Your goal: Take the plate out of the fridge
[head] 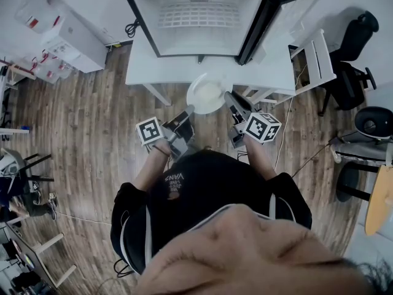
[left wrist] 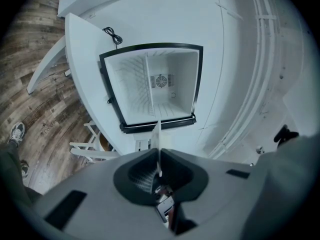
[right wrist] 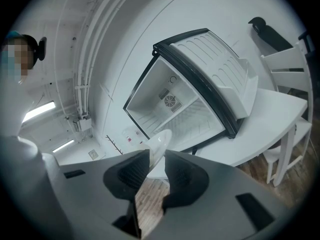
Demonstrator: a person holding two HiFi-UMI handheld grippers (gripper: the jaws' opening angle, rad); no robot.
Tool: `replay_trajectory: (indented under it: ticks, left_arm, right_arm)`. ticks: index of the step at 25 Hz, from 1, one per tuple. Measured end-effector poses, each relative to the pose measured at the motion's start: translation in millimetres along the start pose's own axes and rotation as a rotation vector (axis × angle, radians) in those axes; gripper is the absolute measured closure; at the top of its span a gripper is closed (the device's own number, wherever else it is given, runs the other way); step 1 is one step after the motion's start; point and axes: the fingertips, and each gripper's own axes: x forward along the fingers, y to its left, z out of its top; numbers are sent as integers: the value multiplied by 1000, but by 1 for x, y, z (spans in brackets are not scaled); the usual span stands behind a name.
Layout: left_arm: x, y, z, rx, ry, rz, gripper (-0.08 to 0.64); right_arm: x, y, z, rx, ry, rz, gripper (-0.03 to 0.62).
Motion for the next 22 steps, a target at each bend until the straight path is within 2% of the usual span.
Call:
replay_trajectory:
  ticks: [22]
  left_arm:
    - [-2,1,3,1,-12,9,527]
  right_arm:
    - [4,0,-2,-8,17,2,489]
